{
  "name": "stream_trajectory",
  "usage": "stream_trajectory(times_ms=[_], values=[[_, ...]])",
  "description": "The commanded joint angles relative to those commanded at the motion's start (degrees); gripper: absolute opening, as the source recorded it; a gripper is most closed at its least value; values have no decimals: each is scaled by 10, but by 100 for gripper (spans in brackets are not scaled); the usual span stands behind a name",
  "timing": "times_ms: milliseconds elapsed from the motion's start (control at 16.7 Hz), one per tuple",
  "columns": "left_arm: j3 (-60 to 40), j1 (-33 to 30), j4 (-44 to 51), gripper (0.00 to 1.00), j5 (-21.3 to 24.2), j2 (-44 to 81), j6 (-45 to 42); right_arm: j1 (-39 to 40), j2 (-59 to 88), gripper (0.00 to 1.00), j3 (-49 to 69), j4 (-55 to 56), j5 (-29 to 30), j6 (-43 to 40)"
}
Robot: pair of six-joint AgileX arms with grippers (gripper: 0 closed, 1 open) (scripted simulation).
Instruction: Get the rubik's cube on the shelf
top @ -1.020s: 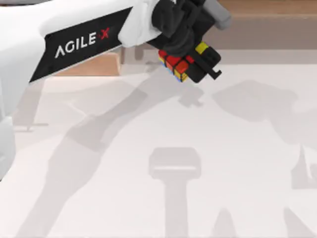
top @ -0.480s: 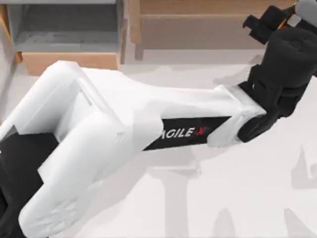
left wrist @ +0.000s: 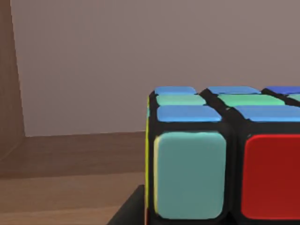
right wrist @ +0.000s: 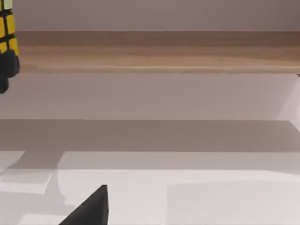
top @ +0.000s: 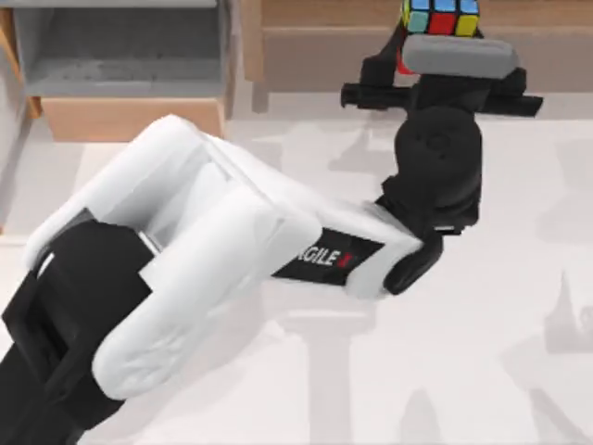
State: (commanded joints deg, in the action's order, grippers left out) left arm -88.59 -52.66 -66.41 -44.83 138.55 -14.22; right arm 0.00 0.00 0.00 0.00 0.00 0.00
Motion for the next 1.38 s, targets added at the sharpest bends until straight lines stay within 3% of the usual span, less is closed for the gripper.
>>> stream_trajectory(times_ms=[180, 660, 1020, 1380], values=[[8, 20, -28, 0, -18, 7, 5, 0, 0, 100, 0, 0, 0, 0], [-5, 9, -6, 0, -11, 4, -10, 0, 0, 100, 0, 0, 0, 0], [-106, -3, 120, 0, 22, 10, -47, 0, 0, 100, 0, 0, 0, 0], [-235, 57, 165, 0, 44, 77, -3, 0, 0, 100, 0, 0, 0, 0]])
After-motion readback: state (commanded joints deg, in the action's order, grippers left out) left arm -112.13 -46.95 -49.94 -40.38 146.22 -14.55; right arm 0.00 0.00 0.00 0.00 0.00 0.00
